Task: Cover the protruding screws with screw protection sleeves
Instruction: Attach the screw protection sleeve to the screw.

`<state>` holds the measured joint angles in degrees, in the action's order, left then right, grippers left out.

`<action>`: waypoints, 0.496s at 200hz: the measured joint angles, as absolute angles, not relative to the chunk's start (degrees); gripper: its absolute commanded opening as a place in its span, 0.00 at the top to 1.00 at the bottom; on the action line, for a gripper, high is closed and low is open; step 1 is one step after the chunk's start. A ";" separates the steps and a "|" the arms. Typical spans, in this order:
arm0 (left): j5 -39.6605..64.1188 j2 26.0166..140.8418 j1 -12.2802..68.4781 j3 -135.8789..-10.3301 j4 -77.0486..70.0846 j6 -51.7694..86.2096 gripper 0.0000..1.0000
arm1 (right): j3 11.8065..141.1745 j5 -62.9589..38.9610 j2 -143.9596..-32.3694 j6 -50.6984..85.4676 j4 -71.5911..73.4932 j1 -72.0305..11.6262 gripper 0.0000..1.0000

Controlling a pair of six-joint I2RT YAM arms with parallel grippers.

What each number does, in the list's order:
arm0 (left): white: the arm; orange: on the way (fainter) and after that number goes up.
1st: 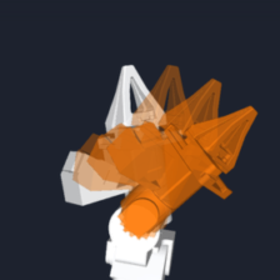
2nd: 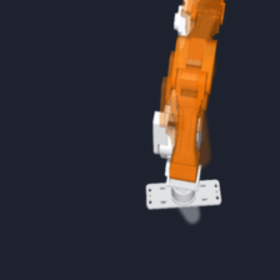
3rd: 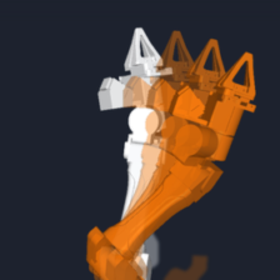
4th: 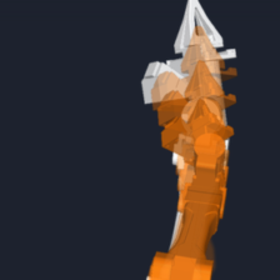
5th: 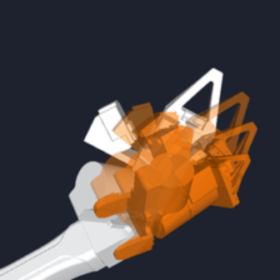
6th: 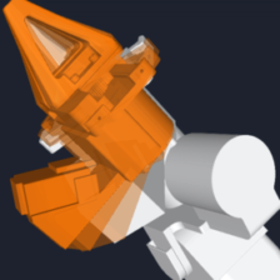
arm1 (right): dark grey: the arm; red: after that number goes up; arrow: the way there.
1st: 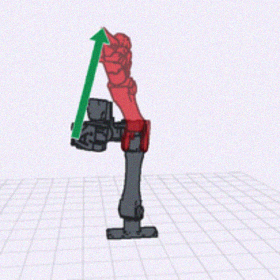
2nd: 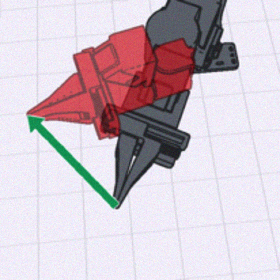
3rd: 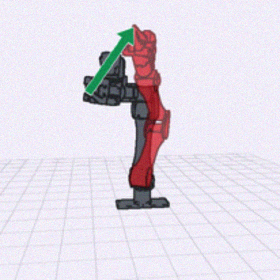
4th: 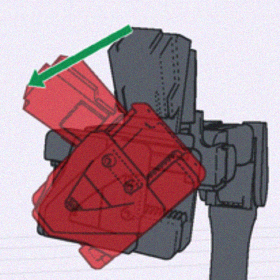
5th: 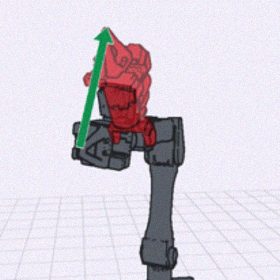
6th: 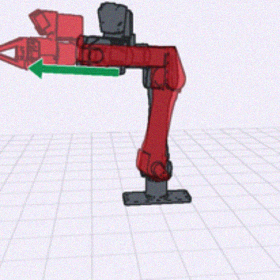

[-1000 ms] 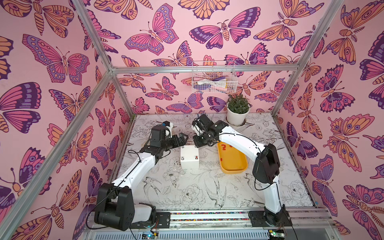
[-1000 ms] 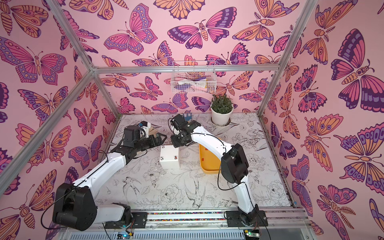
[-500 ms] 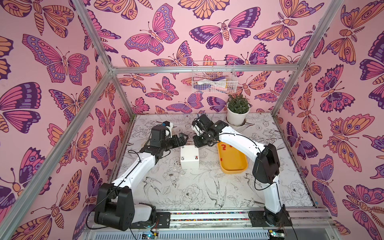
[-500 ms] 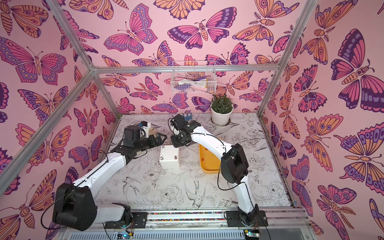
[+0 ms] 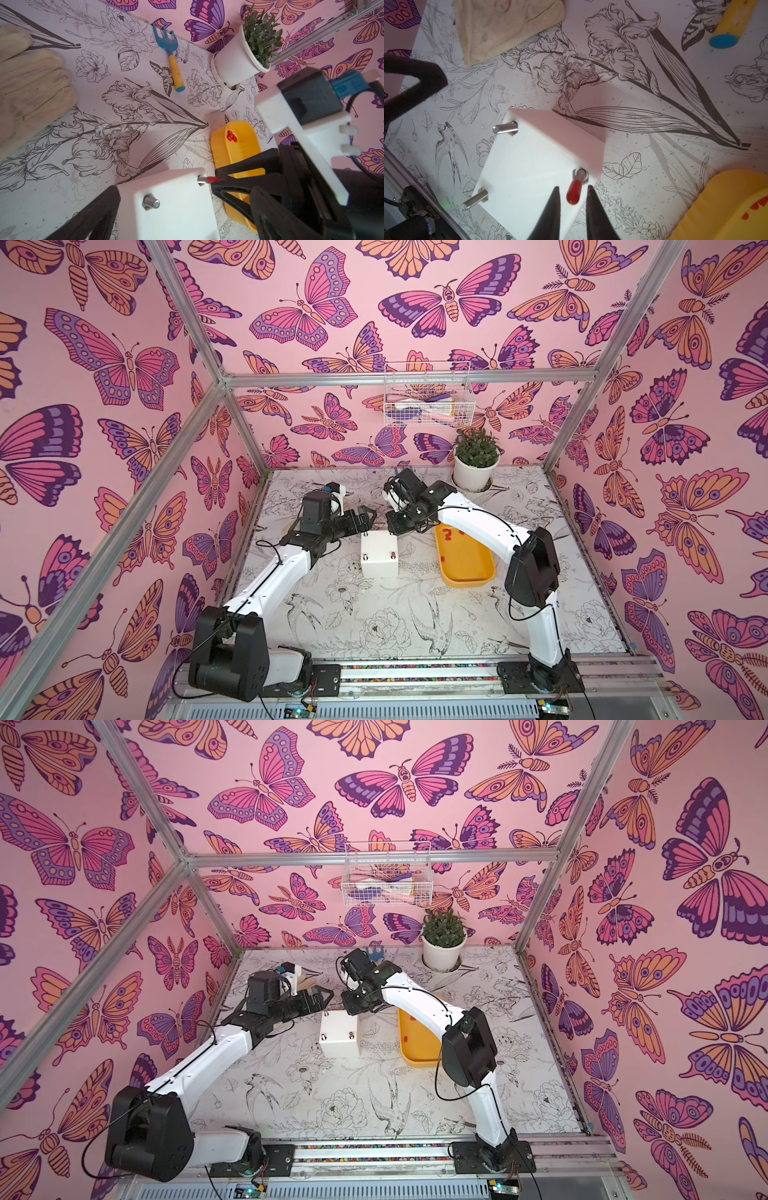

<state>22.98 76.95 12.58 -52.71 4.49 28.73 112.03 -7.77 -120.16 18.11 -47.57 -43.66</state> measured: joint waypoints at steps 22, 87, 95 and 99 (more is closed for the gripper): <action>23.00 76.95 12.47 -52.66 4.49 28.82 0.00 | 112.03 -7.75 -120.16 18.11 -47.57 -43.66 0.74; 23.00 76.58 12.38 -52.64 4.47 28.99 0.00 | 112.03 -7.73 -120.16 18.11 -47.57 -43.66 0.74; 23.00 76.53 12.38 -52.64 4.45 28.99 0.00 | 112.03 -7.73 -120.16 18.11 -47.57 -43.66 0.74; 23.00 76.51 12.38 -52.64 4.45 28.99 0.00 | 112.03 -7.73 -120.16 18.11 -47.57 -43.66 0.74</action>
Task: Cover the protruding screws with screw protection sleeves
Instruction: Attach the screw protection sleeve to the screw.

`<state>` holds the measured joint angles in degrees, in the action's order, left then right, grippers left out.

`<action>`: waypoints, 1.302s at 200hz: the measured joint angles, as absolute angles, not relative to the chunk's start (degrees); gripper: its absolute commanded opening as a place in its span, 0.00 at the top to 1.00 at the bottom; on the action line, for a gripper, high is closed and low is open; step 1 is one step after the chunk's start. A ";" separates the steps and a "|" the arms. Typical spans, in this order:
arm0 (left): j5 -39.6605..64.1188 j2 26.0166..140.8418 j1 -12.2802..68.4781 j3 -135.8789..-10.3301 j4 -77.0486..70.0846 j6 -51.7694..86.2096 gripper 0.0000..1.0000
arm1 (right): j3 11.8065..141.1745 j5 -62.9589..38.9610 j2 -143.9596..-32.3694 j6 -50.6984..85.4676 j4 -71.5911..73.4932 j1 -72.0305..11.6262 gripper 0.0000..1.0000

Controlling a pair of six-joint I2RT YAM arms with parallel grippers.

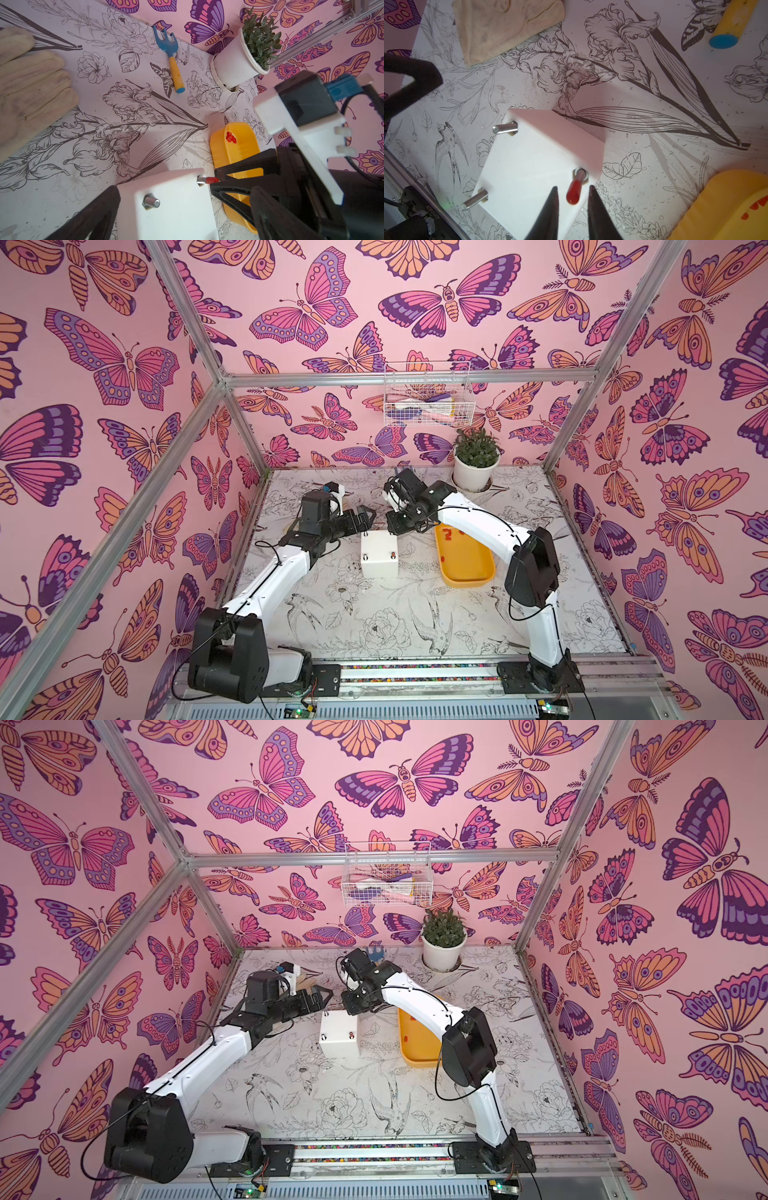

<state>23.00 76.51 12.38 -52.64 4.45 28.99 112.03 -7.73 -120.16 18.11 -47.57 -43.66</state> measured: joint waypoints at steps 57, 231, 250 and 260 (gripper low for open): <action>23.00 76.44 12.38 -52.51 4.45 29.02 0.00 | 112.03 -7.55 -120.09 18.11 -47.57 -43.66 0.74; 23.09 75.96 12.38 -52.51 4.34 29.06 0.00 | 112.03 -7.31 -119.57 17.93 -47.64 -43.70 0.77; 23.16 75.96 12.38 -52.51 4.34 29.06 0.00 | 112.03 -7.29 -119.57 17.93 -47.66 -43.70 0.77; 23.16 75.96 12.38 -52.51 4.34 29.06 0.00 | 112.12 -7.29 -119.57 17.93 -47.77 -43.70 0.78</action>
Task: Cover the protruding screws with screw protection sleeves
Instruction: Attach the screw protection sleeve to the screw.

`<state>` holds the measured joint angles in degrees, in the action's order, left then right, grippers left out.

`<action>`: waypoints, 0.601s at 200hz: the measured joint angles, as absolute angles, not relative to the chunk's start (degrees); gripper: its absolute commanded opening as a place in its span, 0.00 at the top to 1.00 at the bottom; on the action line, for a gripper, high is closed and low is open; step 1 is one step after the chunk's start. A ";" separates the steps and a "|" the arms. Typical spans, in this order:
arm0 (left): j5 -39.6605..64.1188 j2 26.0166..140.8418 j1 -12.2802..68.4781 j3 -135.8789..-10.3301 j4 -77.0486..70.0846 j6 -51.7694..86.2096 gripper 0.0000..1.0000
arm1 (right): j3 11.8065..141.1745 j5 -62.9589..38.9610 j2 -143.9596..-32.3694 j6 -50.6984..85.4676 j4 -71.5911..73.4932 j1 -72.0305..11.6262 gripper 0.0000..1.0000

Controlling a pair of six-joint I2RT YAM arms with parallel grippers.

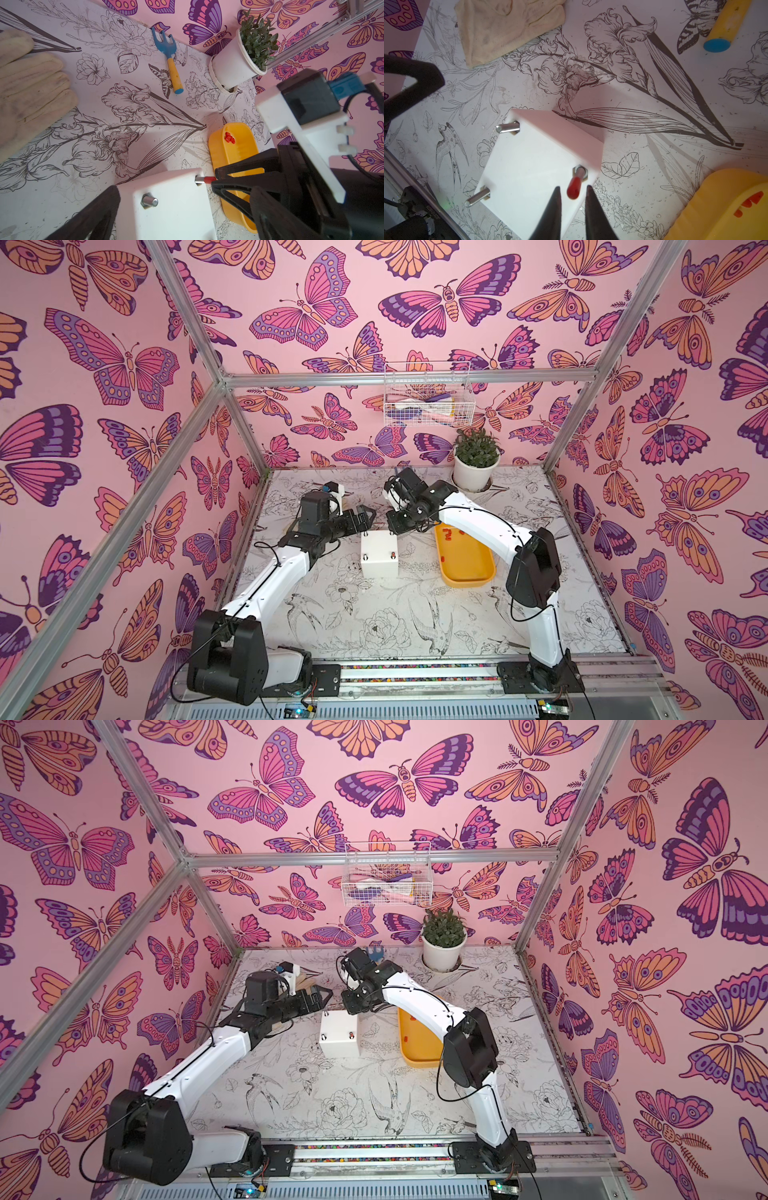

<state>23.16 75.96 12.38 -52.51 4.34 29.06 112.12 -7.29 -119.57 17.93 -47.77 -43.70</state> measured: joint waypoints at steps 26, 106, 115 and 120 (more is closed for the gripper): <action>23.16 75.96 12.38 -52.51 4.34 29.06 0.00 | 112.46 -7.09 -119.57 17.91 -47.97 -43.72 0.78; 23.16 75.96 12.38 -52.38 4.32 29.06 0.00 | 112.57 -6.85 -119.57 17.89 -48.05 -44.01 0.86; 23.16 75.96 12.38 -52.31 4.32 29.06 0.00 | 112.57 -6.85 -119.57 17.89 -48.05 -44.05 0.86; 23.16 75.96 12.38 -52.27 4.32 29.06 0.00 | 112.57 -6.85 -119.57 17.89 -48.05 -44.12 0.86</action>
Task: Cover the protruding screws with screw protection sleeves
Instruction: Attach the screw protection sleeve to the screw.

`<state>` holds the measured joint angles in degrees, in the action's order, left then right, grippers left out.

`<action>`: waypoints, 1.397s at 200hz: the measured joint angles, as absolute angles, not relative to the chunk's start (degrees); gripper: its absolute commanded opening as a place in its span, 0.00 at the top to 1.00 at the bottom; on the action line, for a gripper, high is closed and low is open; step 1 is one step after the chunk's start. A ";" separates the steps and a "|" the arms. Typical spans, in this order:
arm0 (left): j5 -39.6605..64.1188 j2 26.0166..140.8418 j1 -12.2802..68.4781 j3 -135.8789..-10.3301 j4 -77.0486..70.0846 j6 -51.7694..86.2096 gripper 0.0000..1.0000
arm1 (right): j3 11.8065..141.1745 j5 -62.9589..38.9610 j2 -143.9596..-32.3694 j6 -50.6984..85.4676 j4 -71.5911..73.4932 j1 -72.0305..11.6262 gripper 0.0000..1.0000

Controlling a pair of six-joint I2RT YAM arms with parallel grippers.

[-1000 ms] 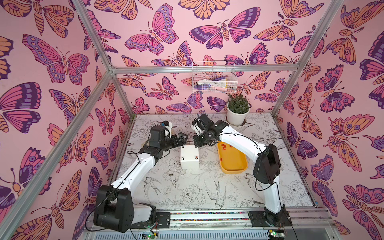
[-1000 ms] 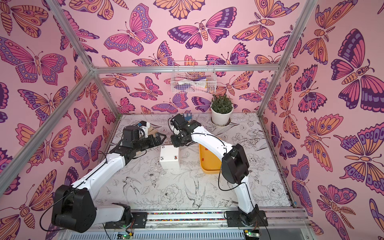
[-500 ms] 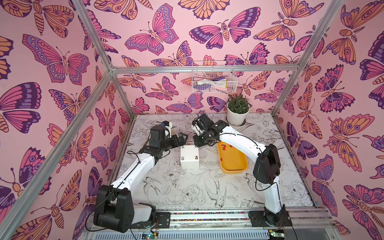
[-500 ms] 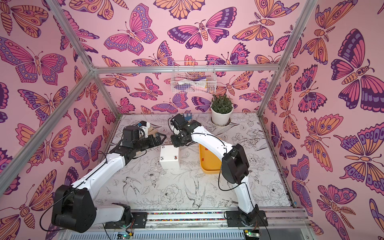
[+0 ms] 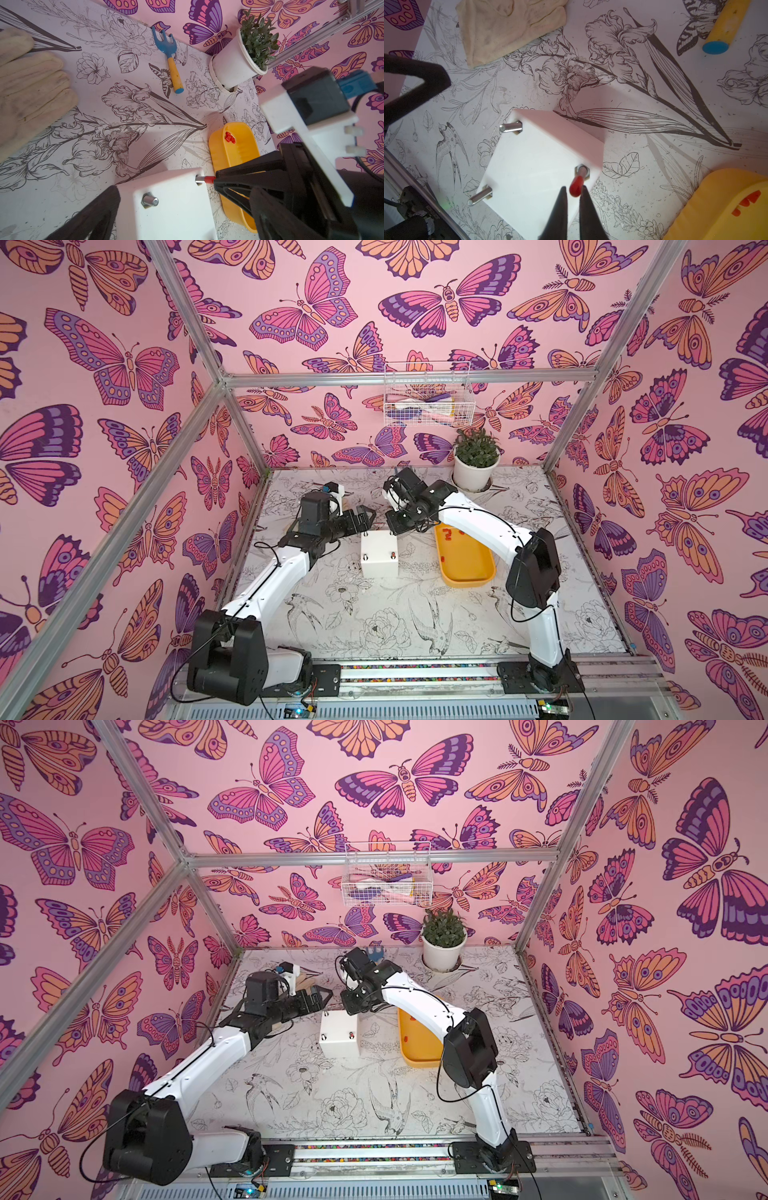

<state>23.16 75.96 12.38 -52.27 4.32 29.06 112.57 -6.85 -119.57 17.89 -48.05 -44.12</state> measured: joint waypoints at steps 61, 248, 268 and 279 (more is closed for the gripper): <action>23.16 75.96 12.38 -52.14 4.32 29.06 0.00 | 112.57 -6.83 -119.57 17.89 -48.05 -44.25 0.89; 23.16 75.55 12.36 -51.81 4.34 29.06 0.00 | 112.55 -5.54 -119.57 17.89 -48.05 -44.25 0.90; 23.16 75.48 12.32 -51.81 4.32 29.06 0.00 | 112.55 -5.54 -119.57 17.89 -48.07 -44.25 0.90; 23.16 75.48 12.32 -51.81 4.32 29.06 0.00 | 112.55 -5.54 -119.57 17.89 -48.05 -44.25 0.90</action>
